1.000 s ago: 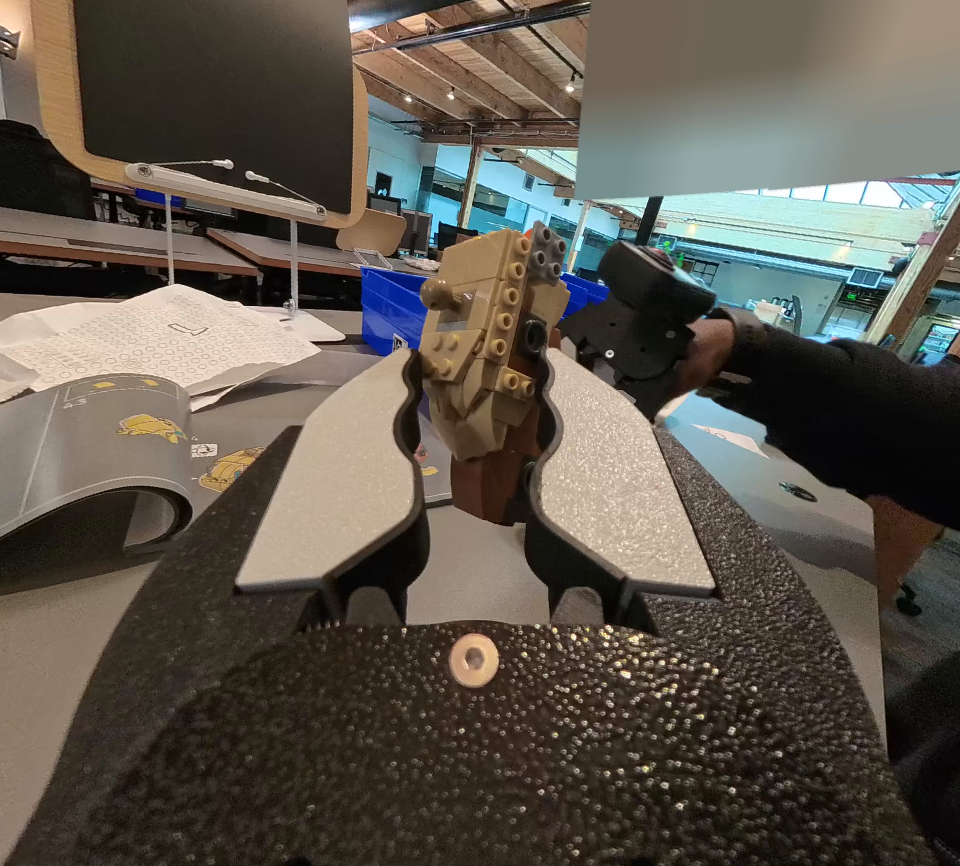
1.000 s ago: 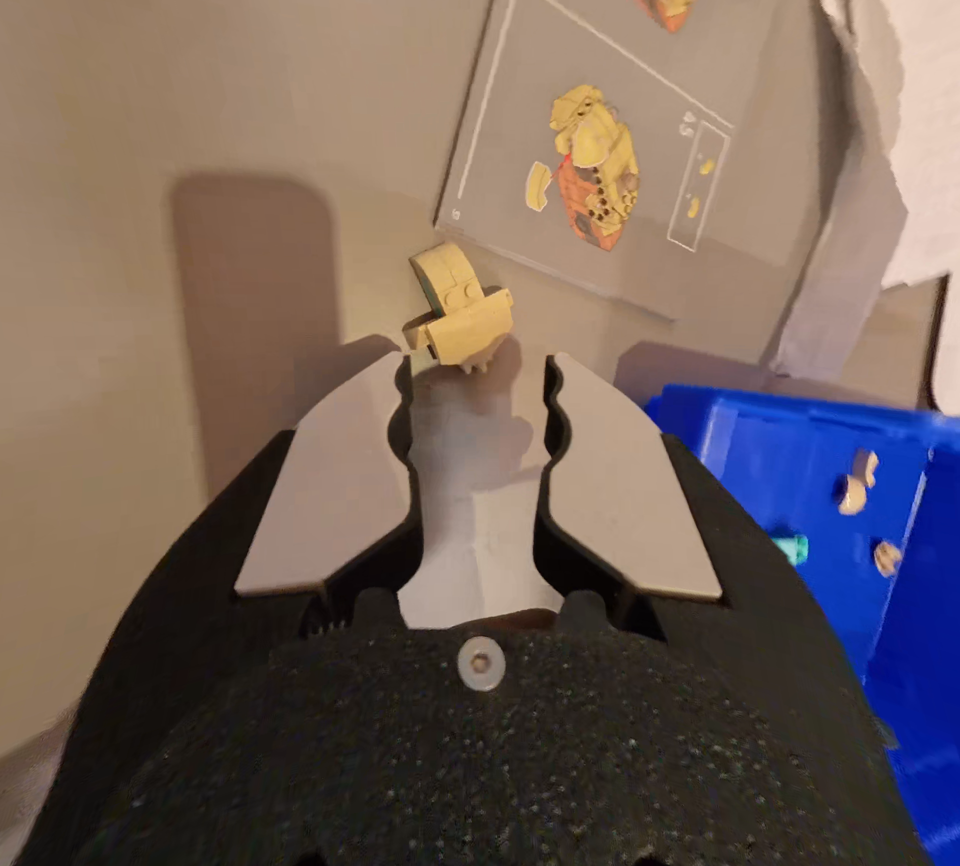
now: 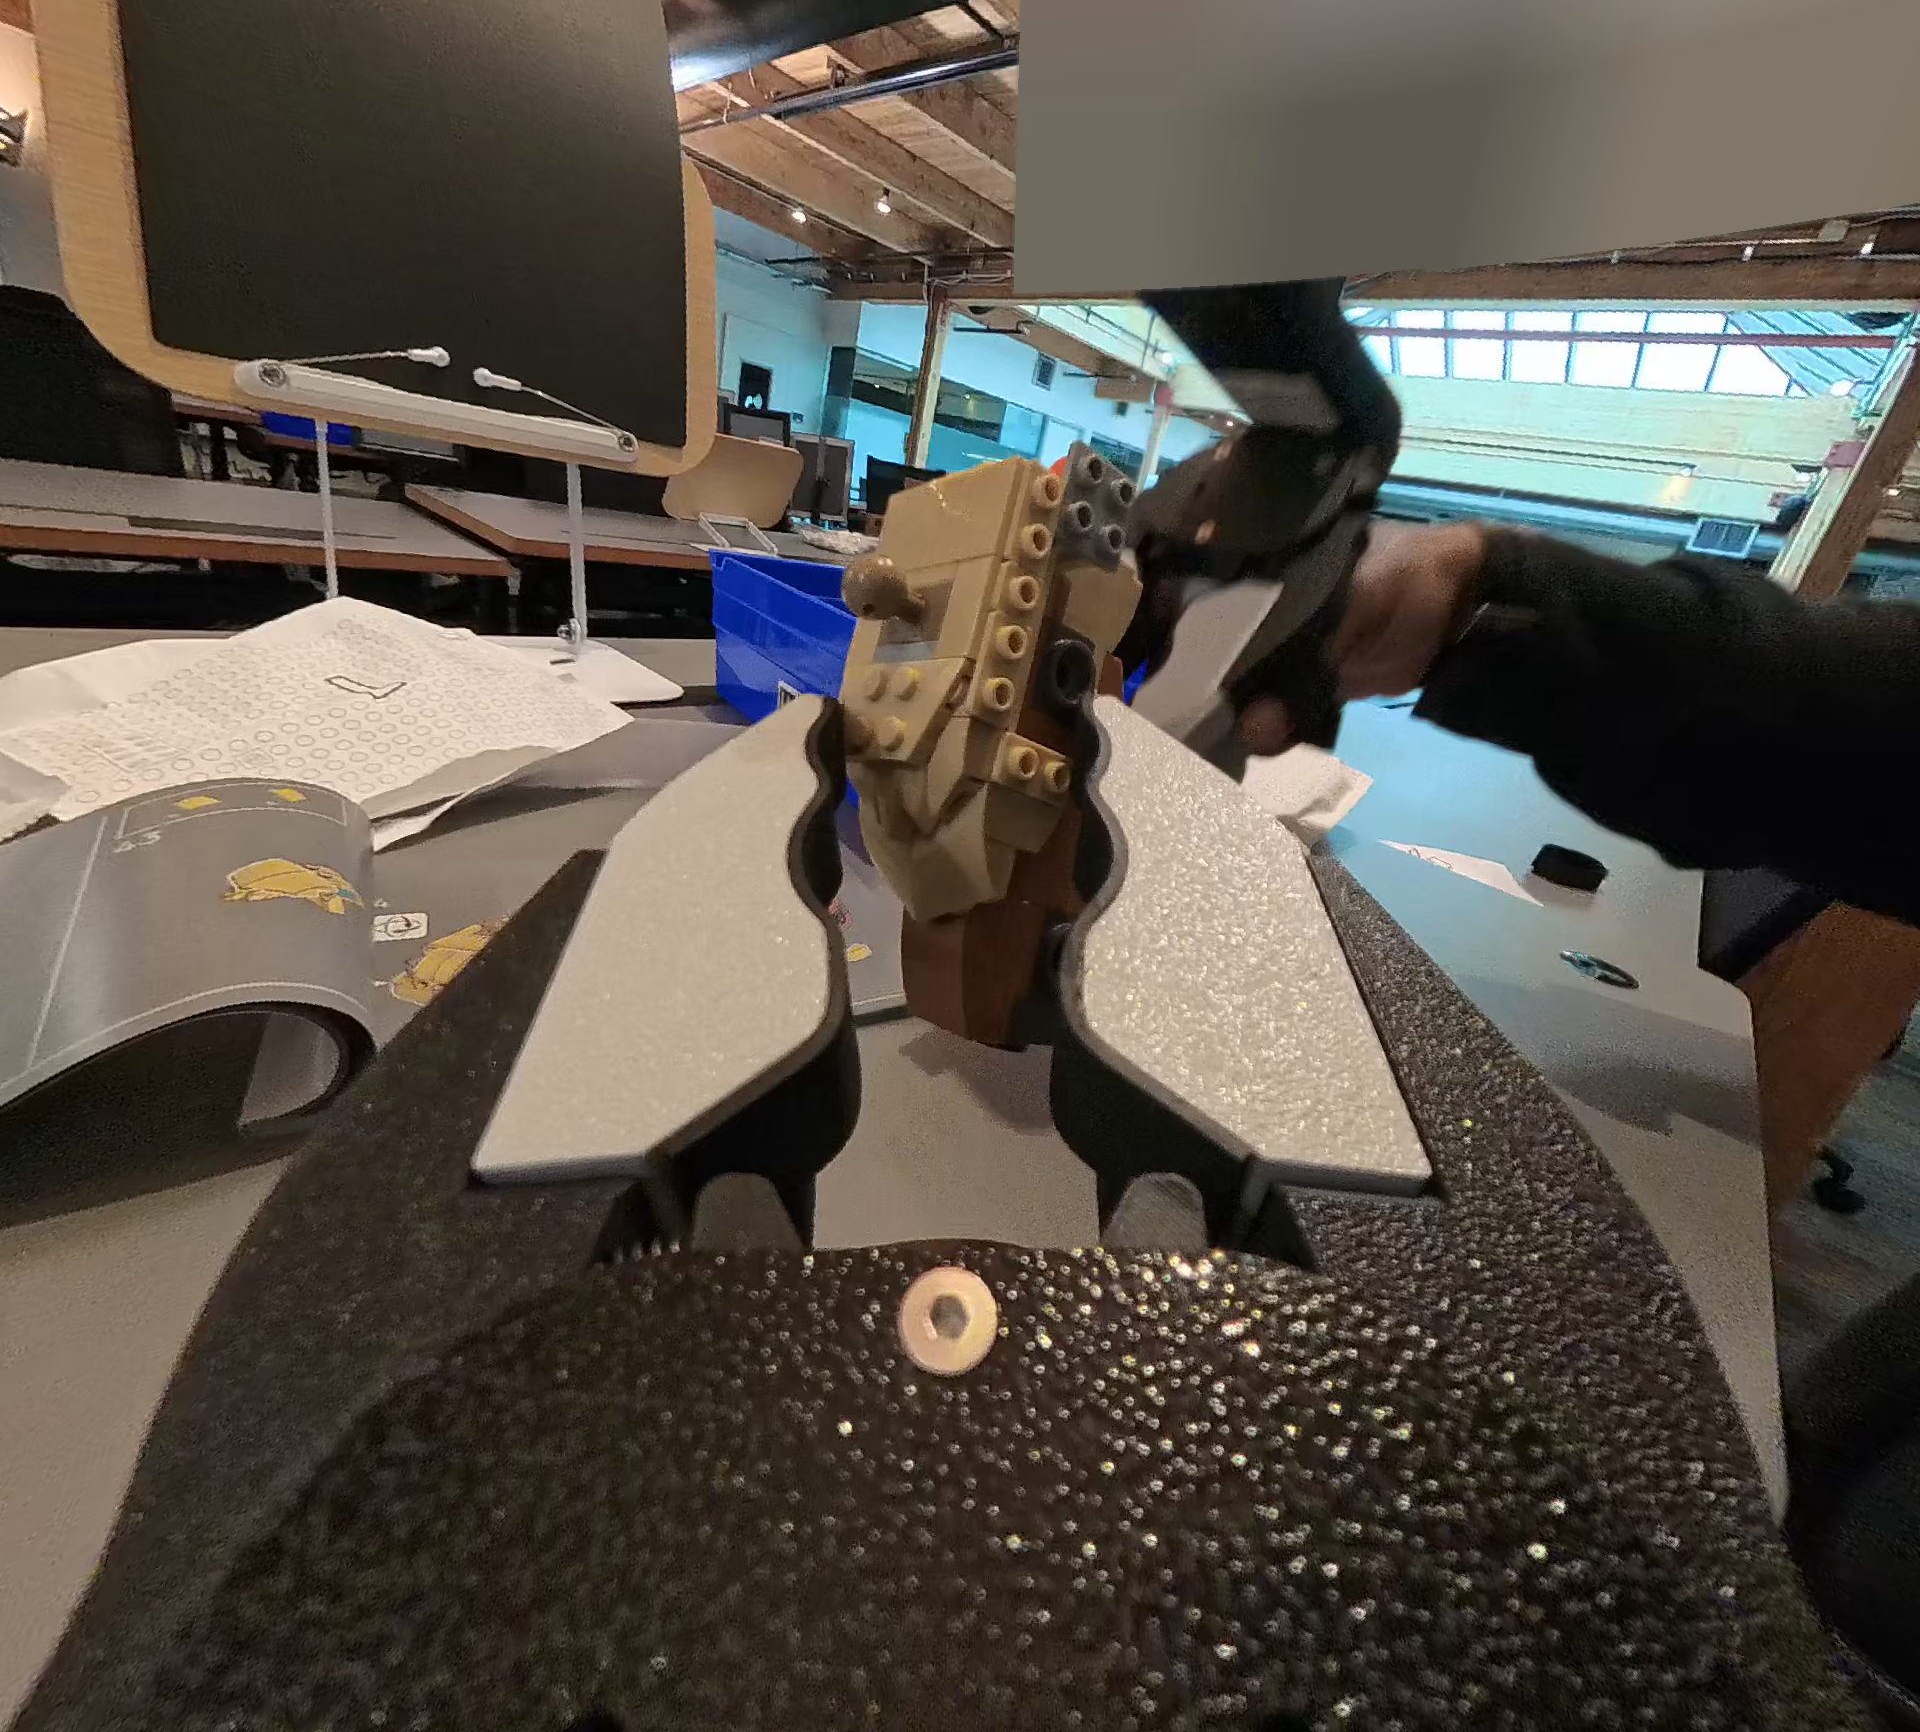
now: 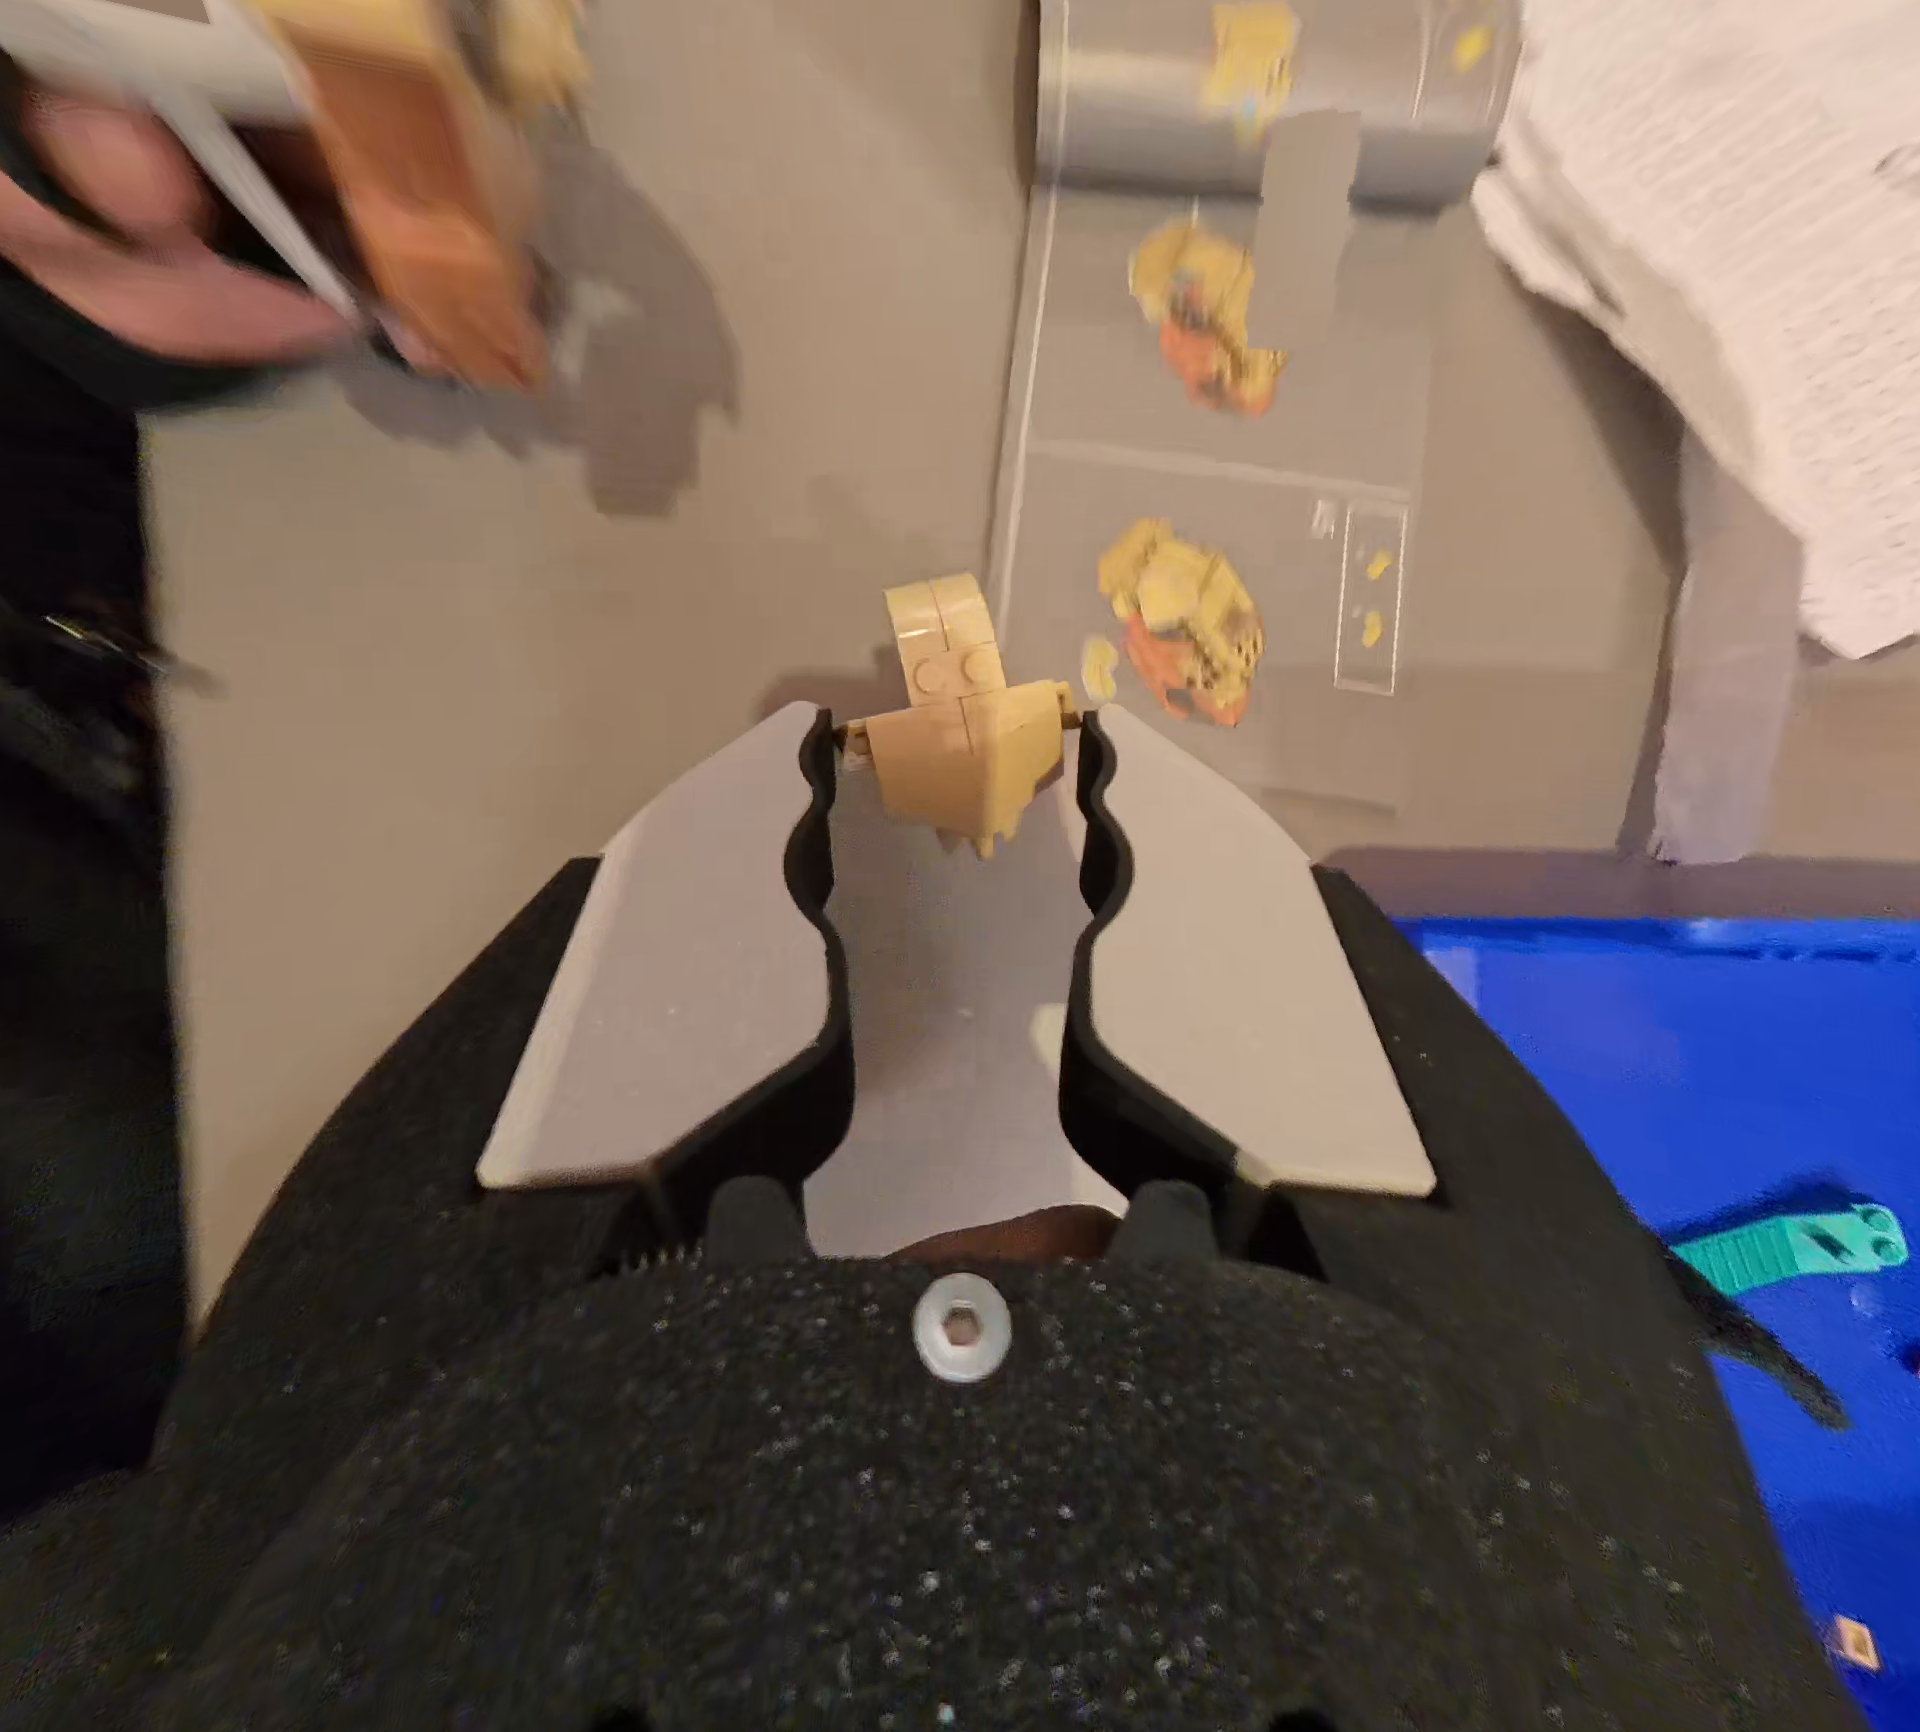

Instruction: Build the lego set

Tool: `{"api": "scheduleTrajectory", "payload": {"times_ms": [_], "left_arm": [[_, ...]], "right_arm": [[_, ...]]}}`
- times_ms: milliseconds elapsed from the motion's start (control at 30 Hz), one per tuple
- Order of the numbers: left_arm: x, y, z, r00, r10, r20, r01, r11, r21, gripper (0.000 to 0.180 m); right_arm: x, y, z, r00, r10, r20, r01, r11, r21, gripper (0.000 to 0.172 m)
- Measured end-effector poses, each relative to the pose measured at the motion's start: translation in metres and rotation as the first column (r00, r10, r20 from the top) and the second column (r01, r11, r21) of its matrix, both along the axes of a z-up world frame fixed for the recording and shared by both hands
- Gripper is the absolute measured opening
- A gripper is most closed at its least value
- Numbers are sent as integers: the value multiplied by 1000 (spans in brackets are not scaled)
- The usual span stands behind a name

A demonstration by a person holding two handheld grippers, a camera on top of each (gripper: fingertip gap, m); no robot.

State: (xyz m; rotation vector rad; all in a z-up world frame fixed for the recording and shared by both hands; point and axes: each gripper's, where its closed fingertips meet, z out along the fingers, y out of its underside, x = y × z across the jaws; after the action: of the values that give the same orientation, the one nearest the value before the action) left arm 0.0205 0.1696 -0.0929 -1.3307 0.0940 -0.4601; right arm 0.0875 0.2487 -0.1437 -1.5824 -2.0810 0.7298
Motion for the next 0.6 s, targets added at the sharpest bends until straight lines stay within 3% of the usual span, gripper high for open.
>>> {"api": "scheduleTrajectory", "payload": {"times_ms": [100, 200, 600], "left_arm": [[0, -2, 2, 1000, 13, -11, -13, 1000, 19, 41], [0, -5, 4, 999, 27, -21, -26, 999, 40, 41], [-11, -9, 6, 995, 97, -11, -96, 994, 61, 41]], "right_arm": [[-15, -25, 50, 999, -32, -33, 30, 998, -50, 45], [-29, -47, 77, 997, -56, -45, 51, 994, -95, 45], [-49, -67, 98, 989, -122, -83, 112, 988, -107, 45]]}}
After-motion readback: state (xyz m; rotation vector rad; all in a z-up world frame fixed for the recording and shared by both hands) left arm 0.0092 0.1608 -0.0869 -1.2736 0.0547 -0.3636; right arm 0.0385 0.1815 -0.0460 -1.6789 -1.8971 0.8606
